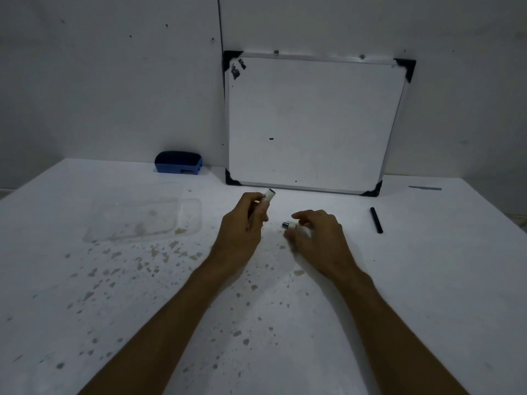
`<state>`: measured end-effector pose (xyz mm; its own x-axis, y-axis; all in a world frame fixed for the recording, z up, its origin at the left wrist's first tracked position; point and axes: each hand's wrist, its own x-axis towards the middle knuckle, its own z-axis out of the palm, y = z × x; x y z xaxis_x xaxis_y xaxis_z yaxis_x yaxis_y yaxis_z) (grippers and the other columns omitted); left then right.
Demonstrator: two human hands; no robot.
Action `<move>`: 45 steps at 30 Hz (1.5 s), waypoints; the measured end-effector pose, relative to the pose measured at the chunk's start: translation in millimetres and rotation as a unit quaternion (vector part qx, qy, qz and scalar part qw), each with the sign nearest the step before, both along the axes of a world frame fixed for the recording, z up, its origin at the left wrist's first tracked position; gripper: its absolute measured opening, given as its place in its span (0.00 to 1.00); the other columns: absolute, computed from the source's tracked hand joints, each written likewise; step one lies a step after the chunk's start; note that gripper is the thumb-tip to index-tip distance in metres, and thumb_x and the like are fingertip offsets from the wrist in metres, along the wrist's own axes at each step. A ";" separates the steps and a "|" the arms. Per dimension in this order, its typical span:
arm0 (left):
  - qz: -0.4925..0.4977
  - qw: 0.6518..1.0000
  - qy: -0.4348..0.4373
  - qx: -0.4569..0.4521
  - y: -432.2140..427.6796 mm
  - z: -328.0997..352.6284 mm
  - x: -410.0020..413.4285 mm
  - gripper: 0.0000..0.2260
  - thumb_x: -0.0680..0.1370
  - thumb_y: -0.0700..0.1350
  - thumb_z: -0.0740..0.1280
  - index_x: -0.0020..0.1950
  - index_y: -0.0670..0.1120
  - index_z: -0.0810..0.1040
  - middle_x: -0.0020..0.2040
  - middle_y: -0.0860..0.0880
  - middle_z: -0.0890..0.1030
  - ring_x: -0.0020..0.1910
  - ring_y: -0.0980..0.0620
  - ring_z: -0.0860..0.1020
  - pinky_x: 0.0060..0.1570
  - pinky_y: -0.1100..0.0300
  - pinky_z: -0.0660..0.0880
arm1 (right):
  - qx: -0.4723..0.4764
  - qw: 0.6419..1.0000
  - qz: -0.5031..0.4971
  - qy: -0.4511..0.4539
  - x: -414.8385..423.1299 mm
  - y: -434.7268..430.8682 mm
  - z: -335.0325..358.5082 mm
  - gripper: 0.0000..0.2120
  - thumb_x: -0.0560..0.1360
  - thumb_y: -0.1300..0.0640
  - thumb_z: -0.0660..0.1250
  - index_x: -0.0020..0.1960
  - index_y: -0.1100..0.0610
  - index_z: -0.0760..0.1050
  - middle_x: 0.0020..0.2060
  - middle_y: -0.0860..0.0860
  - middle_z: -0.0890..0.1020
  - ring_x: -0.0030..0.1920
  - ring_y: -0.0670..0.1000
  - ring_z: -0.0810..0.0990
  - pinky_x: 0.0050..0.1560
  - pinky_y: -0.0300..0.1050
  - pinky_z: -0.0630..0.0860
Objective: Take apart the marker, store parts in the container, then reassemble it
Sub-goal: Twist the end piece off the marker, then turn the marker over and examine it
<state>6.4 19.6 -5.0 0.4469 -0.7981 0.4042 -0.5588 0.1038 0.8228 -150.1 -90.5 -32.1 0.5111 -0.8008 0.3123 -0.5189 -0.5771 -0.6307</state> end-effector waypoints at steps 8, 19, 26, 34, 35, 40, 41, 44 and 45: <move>-0.031 0.976 0.217 -0.010 4.6 14.0 -9.6 0.13 0.85 0.55 0.55 0.62 0.51 0.74 0.50 0.63 0.86 0.53 0.64 0.83 0.57 0.63 0.75 | 0.098 0.982 0.047 -0.152 11.7 35.4 26.1 0.22 0.78 0.35 0.63 0.64 0.47 0.78 0.56 0.44 0.83 0.59 0.44 0.78 0.63 0.45 0.73; -0.057 0.890 0.451 -0.035 1.5 5.6 -2.1 0.10 0.82 0.44 0.66 0.57 0.39 0.82 0.50 0.41 0.86 0.53 0.44 0.84 0.56 0.52 0.80 | 0.306 0.879 0.088 -0.355 -4.2 22.4 36.2 0.11 0.78 0.57 0.73 0.58 0.58 0.82 0.42 0.57 0.87 0.40 0.52 0.84 0.41 0.43 0.79; -0.099 0.860 0.499 0.043 3.5 3.6 -0.8 0.09 0.80 0.39 0.69 0.56 0.36 0.82 0.50 0.37 0.85 0.49 0.42 0.85 0.51 0.54 0.83 | 0.381 0.825 0.062 -0.413 5.1 22.3 32.3 0.12 0.79 0.49 0.71 0.52 0.58 0.84 0.40 0.50 0.82 0.37 0.48 0.77 0.43 0.44 0.76; -0.166 0.738 0.649 0.079 4.0 6.2 -6.2 0.19 0.85 0.47 0.61 0.65 0.33 0.77 0.62 0.35 0.82 0.62 0.41 0.82 0.66 0.49 0.76 | 0.138 0.952 0.039 -0.270 8.5 27.0 28.6 0.11 0.83 0.47 0.63 0.51 0.53 0.80 0.38 0.43 0.84 0.35 0.44 0.79 0.36 0.41 0.75; -0.164 0.721 0.668 0.077 4.1 5.9 -5.3 0.21 0.85 0.48 0.59 0.66 0.32 0.76 0.63 0.35 0.81 0.62 0.40 0.81 0.67 0.48 0.76 | 0.105 0.956 0.039 -0.273 8.1 28.7 28.5 0.10 0.83 0.47 0.63 0.51 0.51 0.79 0.40 0.43 0.84 0.37 0.46 0.82 0.38 0.43 0.78; -0.171 0.686 0.702 0.088 7.4 2.6 -2.7 0.17 0.84 0.41 0.59 0.68 0.31 0.73 0.67 0.33 0.77 0.67 0.40 0.78 0.71 0.48 0.71 | -0.002 0.979 0.078 -0.188 14.7 39.9 20.5 0.09 0.83 0.47 0.61 0.55 0.51 0.76 0.40 0.42 0.83 0.33 0.44 0.80 0.32 0.34 0.72; -0.176 0.685 0.701 0.089 8.2 3.2 -3.0 0.17 0.84 0.39 0.60 0.69 0.31 0.72 0.67 0.33 0.77 0.67 0.40 0.78 0.71 0.48 0.71 | 0.008 0.980 0.071 -0.186 15.4 39.5 19.8 0.09 0.84 0.47 0.61 0.56 0.51 0.75 0.39 0.43 0.82 0.31 0.43 0.79 0.31 0.33 0.71; -0.179 0.684 0.702 0.086 9.7 4.0 -2.3 0.15 0.84 0.37 0.59 0.67 0.30 0.73 0.64 0.32 0.79 0.63 0.38 0.81 0.67 0.49 0.75 | 0.009 0.967 0.034 -0.251 11.3 33.3 24.5 0.10 0.84 0.48 0.59 0.57 0.52 0.74 0.37 0.46 0.82 0.29 0.43 0.77 0.29 0.34 0.71; -0.176 0.687 0.700 0.086 9.8 4.3 -2.0 0.15 0.84 0.37 0.59 0.66 0.29 0.74 0.63 0.32 0.80 0.62 0.38 0.81 0.66 0.49 0.75 | -0.012 0.965 0.027 -0.262 8.9 31.9 25.5 0.11 0.84 0.47 0.58 0.58 0.52 0.73 0.38 0.47 0.81 0.30 0.45 0.77 0.30 0.35 0.72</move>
